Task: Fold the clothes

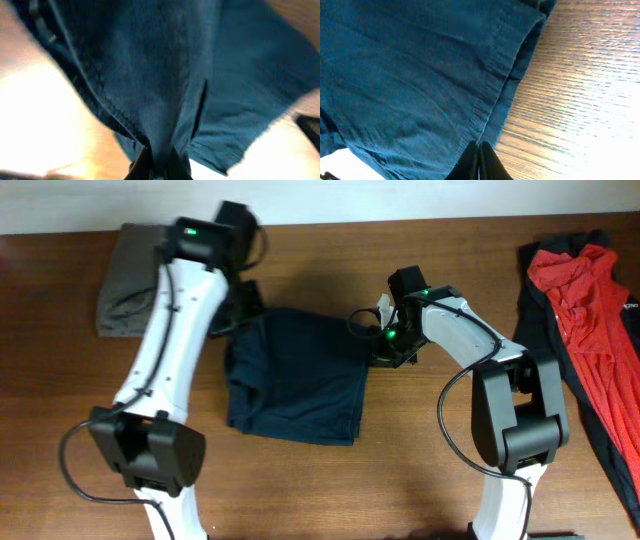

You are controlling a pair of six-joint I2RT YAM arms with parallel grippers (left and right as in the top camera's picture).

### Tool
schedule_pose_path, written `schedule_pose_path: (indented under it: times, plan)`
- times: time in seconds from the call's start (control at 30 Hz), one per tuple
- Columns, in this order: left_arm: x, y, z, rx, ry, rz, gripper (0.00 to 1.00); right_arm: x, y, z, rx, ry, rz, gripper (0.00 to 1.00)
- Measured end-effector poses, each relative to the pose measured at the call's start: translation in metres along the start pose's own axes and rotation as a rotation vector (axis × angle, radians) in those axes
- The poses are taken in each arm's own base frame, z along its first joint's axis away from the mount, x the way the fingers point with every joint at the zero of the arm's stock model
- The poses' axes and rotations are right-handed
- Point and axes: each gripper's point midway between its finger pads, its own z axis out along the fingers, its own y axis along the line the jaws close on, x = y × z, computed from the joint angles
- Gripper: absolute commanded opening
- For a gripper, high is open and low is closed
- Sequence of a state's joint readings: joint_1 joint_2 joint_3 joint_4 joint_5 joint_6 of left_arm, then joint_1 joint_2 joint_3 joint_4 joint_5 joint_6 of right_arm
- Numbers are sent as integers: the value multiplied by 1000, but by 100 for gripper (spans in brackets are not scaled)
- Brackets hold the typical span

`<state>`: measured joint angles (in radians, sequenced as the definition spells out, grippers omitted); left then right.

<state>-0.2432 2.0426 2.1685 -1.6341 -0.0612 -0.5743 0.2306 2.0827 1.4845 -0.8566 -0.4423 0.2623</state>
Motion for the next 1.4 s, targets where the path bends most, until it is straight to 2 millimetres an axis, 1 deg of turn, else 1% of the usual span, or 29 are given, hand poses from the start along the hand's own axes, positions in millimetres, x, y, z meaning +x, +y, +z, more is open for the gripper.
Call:
schedule_pose_path:
  times: [0.13, 0.2, 0.47, 0.53, 0.63, 1.1, 1.23, 1.4]
  plan:
    - [-7, 37, -6, -81, -10, -58, 1, 0, 0, 0, 0, -2, 0, 7]
    - [-10, 46, -14, -88, -38, -75, 0, -1, 0, 0, -1, -4, -1, 7]
    - [-13, 70, -58, -80, -173, -118, 1, 2, -1, 0, 2, 7, -1, 7]
    - [-12, 74, -66, -81, -199, -124, 1, 3, -1, 0, 4, 13, 0, 7]
    - [-13, 77, -72, -86, -220, -128, 1, 3, -1, 0, 4, 14, -2, 7]
    - [-16, 80, -70, -109, -233, -148, 1, 3, -1, 0, 4, 14, -2, 7]
    - [-22, 75, -59, -120, -216, -138, 0, 3, -1, 0, 4, 14, -3, 7]
    - [-33, 53, -37, -148, -214, -96, 1, 4, 0, 0, 5, 15, -22, 7]
